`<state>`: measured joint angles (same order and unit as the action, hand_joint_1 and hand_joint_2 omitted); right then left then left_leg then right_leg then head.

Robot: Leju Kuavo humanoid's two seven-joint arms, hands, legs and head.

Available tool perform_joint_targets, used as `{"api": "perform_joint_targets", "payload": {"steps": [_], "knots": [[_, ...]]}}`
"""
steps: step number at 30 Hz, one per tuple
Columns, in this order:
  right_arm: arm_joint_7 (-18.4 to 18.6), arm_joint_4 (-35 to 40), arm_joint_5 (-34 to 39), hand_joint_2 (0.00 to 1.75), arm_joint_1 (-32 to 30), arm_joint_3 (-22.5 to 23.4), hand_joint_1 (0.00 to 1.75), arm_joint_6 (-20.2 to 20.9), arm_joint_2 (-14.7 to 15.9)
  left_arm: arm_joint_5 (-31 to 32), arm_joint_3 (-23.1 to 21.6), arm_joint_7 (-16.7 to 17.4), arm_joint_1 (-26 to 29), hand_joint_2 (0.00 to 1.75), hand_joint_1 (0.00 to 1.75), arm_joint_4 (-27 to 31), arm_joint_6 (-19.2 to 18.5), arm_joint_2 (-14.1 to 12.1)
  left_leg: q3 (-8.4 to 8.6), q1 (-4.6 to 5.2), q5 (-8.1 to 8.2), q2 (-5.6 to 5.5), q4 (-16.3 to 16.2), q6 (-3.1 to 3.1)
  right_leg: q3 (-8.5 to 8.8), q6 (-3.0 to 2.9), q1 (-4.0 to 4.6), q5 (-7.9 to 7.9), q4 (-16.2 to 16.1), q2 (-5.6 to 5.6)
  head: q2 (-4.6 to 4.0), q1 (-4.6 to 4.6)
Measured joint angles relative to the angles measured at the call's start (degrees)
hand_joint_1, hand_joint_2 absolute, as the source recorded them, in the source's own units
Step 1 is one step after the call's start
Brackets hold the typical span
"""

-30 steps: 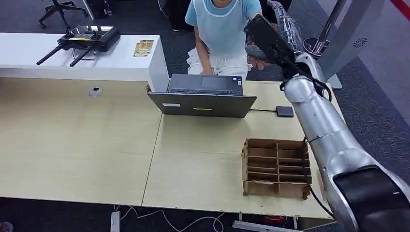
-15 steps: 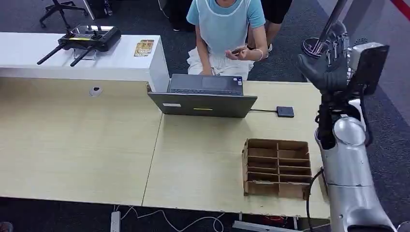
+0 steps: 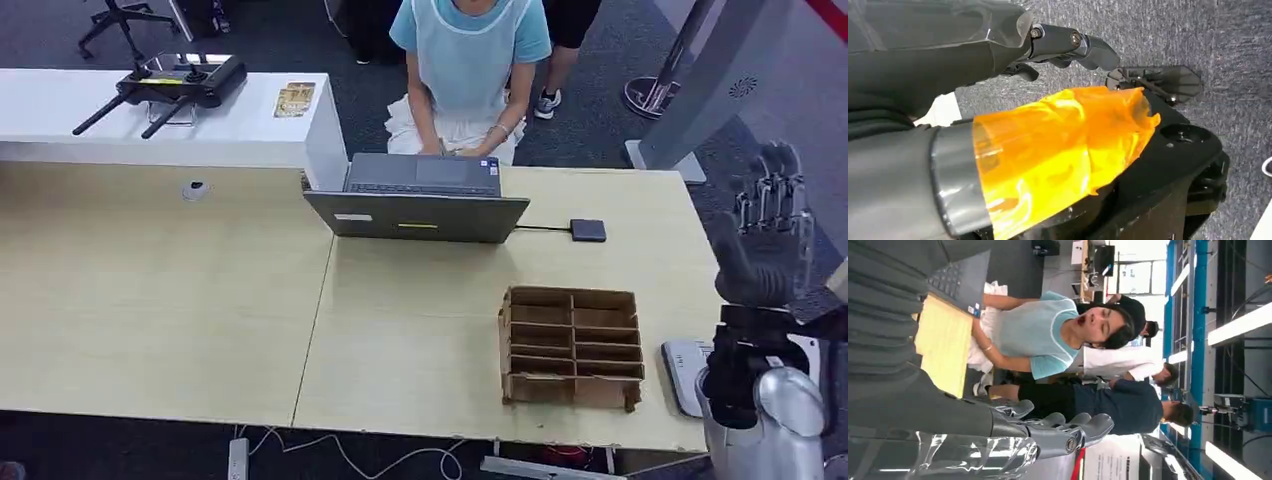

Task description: Pass the card to the sensor for recognition and then transmit it.

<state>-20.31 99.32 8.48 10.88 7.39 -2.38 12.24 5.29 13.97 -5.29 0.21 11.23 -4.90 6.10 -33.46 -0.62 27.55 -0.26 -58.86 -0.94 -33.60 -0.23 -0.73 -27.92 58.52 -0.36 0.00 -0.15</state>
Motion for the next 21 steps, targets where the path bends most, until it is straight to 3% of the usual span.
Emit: {"api": "perform_joint_targets", "payload": {"steps": [9,15,21], "knots": [[-3.39,11.48,-4.57,0.0,-19.9,2.84,0.0,-0.31,-2.56,-1.57,2.45,-0.11,0.71,0.0,0.0,0.0,1.46,0.76,0.0,-0.01,0.17,-0.3,0.02,0.02,0.16,-0.09,0.02,-0.22,-0.03,-0.3,0.0,0.0],[-3.19,14.18,-9.07,0.0,-26.62,2.28,0.0,-2.57,-6.4,-1.66,3.21,-0.09,0.7,0.0,0.0,0.0,1.97,0.83,0.04,-0.02,0.2,-0.25,0.03,0.02,0.18,-0.07,0.02,-0.26,0.0,-0.26,0.02,0.0],[-4.31,15.36,-9.05,0.0,-29.1,0.83,0.0,-5.29,-9.75,-1.31,3.61,0.11,0.61,0.0,0.0,0.02,1.99,0.83,0.07,-0.02,0.19,-0.14,0.03,0.01,0.19,-0.07,0.02,-0.26,0.01,-0.19,0.02,-0.02]]}}
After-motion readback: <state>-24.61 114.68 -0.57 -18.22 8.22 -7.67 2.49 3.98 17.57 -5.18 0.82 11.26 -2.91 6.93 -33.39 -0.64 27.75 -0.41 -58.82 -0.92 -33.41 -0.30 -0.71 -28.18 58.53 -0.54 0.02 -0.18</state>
